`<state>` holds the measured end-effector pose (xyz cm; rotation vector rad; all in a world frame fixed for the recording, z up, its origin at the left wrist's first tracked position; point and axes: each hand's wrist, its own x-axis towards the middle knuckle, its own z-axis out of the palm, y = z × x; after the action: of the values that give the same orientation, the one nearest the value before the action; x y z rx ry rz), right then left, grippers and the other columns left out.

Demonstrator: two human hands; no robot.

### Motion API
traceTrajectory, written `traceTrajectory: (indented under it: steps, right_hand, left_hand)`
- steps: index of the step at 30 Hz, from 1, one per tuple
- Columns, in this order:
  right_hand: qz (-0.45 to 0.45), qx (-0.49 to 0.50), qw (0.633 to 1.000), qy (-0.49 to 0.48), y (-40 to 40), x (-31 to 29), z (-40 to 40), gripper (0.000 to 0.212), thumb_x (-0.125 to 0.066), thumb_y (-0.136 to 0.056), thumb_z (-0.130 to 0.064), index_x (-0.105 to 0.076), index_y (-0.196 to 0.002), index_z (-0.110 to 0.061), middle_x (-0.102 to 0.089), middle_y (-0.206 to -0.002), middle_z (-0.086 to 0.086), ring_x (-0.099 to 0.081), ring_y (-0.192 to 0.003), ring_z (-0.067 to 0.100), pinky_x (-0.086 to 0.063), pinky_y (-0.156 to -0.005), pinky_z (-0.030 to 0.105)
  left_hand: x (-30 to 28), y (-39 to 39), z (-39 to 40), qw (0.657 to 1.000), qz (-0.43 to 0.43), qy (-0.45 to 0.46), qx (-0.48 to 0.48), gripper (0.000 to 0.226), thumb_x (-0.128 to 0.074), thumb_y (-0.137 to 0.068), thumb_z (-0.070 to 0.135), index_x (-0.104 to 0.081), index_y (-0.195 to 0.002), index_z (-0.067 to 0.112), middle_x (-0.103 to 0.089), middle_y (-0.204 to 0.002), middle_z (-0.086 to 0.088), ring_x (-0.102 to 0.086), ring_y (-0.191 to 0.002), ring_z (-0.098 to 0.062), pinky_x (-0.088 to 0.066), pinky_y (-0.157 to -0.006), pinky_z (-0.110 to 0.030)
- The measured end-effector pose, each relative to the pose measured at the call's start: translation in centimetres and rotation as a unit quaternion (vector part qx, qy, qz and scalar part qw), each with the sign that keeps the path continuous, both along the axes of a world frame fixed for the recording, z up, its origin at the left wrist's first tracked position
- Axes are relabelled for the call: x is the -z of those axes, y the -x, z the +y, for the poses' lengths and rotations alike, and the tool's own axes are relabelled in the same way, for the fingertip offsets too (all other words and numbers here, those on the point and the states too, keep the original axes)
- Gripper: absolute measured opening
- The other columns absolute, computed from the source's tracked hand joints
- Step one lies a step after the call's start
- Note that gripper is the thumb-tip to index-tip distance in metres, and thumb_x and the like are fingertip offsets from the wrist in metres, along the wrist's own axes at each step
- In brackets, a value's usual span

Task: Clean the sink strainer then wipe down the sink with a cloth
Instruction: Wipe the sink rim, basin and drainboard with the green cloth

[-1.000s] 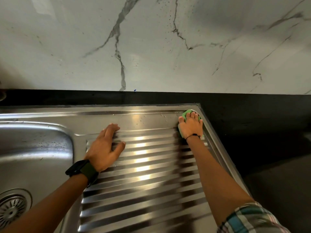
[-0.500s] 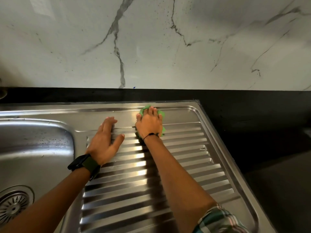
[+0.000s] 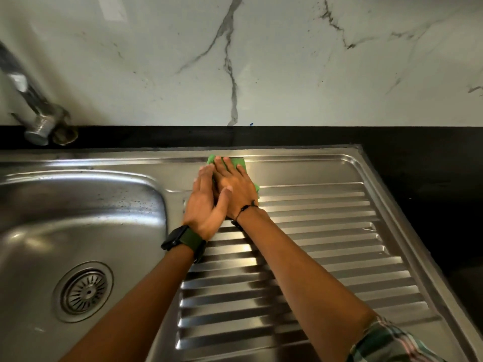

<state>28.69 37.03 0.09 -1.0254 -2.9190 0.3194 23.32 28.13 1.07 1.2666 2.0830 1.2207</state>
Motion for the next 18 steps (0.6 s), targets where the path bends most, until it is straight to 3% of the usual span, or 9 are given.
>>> traceTrajectory:
  steps: [6,10,14,18]
  right_hand:
    - [-0.019,-0.116,0.993,-0.013,-0.4,-0.4,0.8,0.057,-0.035,-0.096,-0.042,-0.011,-0.146,-0.029,-0.011,-0.157,-0.007,-0.003,-0.145,0.018,-0.005,-0.120,0.038]
    - [-0.010,-0.146,0.989,-0.009,-0.7,-0.7,0.9,0.050,-0.032,-0.097,-0.039,-0.020,-0.145,-0.030,-0.019,-0.155,-0.009,-0.006,-0.145,0.015,-0.005,-0.120,0.036]
    - [0.019,-0.128,0.991,-0.042,-3.0,-0.6,0.6,0.047,-0.038,-0.095,-0.033,-0.033,-0.141,-0.024,-0.032,-0.151,-0.005,-0.016,-0.144,0.015,-0.009,-0.119,0.035]
    - [0.059,-0.050,0.995,-0.060,-6.7,-0.7,2.0,0.042,-0.044,-0.093,-0.026,-0.045,-0.134,-0.018,-0.044,-0.143,0.000,-0.028,-0.140,0.018,-0.014,-0.117,0.038]
  left_hand:
    - [-0.2,0.0,0.0,0.997,-0.040,-0.004,-0.072,0.064,-0.032,-0.081,0.045,-0.028,-0.138,0.017,-0.038,-0.143,-0.011,-0.040,-0.129,-0.030,-0.040,-0.102,-0.051]
    - [-0.6,0.1,-0.1,0.991,-0.056,-0.002,-0.117,0.069,-0.030,-0.082,0.044,-0.021,-0.143,0.015,-0.029,-0.150,-0.013,-0.029,-0.138,-0.027,-0.029,-0.111,-0.049]
    - [-0.7,0.0,-0.4,0.992,-0.056,0.014,-0.110,0.065,-0.031,-0.086,0.042,-0.021,-0.143,0.013,-0.030,-0.148,-0.016,-0.029,-0.137,-0.030,-0.030,-0.110,-0.050]
    - [-0.8,0.3,-0.2,0.992,-0.051,0.030,-0.110,0.055,-0.040,-0.094,0.031,-0.020,-0.143,0.014,-0.033,-0.146,-0.017,-0.032,-0.134,-0.033,-0.032,-0.108,-0.052]
